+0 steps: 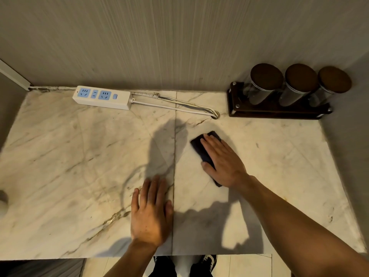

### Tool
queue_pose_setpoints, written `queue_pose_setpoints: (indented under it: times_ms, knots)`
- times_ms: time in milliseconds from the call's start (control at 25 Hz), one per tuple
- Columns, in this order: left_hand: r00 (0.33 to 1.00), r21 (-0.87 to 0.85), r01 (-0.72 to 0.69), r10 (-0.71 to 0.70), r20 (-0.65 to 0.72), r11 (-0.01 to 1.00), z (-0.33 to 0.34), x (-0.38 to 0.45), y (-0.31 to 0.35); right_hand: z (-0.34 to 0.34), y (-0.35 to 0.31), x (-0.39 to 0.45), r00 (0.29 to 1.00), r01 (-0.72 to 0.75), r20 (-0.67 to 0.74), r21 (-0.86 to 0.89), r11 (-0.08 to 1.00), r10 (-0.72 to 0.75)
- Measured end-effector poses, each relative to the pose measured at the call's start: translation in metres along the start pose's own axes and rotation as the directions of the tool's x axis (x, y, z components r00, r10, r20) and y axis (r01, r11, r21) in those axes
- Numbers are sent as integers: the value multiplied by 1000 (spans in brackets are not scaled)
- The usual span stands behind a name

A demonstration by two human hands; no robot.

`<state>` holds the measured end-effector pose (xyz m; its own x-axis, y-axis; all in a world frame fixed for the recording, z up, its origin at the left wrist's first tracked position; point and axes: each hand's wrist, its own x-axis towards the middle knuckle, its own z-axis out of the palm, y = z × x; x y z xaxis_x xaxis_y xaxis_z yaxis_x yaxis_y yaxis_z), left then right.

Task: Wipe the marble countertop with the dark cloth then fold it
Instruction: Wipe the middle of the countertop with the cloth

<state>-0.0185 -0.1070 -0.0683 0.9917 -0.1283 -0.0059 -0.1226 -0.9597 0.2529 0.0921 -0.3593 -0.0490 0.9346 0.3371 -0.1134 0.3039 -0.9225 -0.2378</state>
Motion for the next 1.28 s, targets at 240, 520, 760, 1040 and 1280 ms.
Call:
queue_pose_setpoints:
  times_ms: [240,520,760,1040,1280]
  knots:
    - [1000,6,5,-5,15,1000,-2,1,1,1,10,21,982,-185,-39,33,982,187]
    - [1000,3,10,-10,16,1000,-6,1,3,4,10,35,907,-401,-103,82,912,408]
    - [999,10,17,-17,28,1000,-5,1,2,5,-1,36,756,-599,-181,196,776,629]
    - [1000,20,20,-20,7,1000,-4,0,3,13,-29,17,555,-765,-181,271,584,812]
    - [999,31,-22,23,-30,999,-1,-1,2,24,-52,-22,514,-792,-181,276,545,838]
